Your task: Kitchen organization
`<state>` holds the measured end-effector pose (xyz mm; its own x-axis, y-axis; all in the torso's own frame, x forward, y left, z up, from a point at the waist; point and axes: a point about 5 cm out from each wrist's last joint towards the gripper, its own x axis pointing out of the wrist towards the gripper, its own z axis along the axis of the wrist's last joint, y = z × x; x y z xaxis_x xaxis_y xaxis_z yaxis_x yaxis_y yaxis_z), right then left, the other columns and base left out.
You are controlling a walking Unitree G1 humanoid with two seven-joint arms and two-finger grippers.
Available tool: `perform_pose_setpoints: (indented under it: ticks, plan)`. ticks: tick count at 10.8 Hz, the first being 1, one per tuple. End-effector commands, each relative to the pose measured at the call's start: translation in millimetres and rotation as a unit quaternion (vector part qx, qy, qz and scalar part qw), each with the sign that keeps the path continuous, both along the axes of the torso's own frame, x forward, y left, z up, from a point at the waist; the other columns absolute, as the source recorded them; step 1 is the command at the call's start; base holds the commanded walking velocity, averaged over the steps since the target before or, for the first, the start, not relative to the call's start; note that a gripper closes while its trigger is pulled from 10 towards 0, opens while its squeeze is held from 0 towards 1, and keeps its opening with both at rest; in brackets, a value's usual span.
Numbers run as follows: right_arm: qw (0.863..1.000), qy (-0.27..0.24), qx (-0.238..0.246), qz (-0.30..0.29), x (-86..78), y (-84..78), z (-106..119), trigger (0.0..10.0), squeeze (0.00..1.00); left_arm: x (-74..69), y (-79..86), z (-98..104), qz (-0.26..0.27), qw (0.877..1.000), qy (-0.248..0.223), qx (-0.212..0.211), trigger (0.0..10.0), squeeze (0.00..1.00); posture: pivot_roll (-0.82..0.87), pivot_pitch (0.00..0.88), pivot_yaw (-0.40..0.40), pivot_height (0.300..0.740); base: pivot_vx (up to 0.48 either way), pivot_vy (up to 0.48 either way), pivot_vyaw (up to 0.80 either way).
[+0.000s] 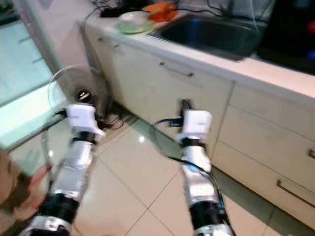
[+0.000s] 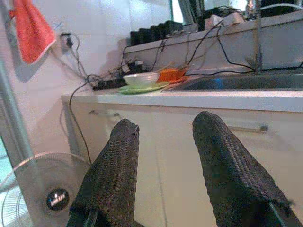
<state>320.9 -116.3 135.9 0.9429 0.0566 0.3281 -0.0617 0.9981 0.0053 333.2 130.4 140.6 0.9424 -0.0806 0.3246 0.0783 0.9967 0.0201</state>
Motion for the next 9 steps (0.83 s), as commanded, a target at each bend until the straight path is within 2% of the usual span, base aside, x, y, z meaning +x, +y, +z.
perform_pose_setpoints:
  ticks: [1,5,9]
  plan:
    - [1.0,0.005,0.004,-0.004,1.1,-3.0,-0.2,10.0,0.0,0.3,-5.2,2.3,-0.007,1.0,-0.003,-0.002,10.0,0.0,0.02,0.0,0.112,0.74,0.281,0.0,0.0]
    - [1.0,0.004,-0.011,0.009,0.2,1.7,-0.7,10.0,0.0,-0.4,-4.7,2.5,-0.004,1.0,-0.004,-0.002,10.0,0.0,0.03,0.0,0.11,0.74,0.295,0.0,0.0]
    - [1.0,0.006,-0.018,0.016,-0.4,4.4,-1.6,10.0,0.0,-0.2,-4.2,2.3,-0.004,1.0,-0.003,-0.002,10.0,0.0,0.03,0.0,0.11,0.74,0.295,0.0,0.8]
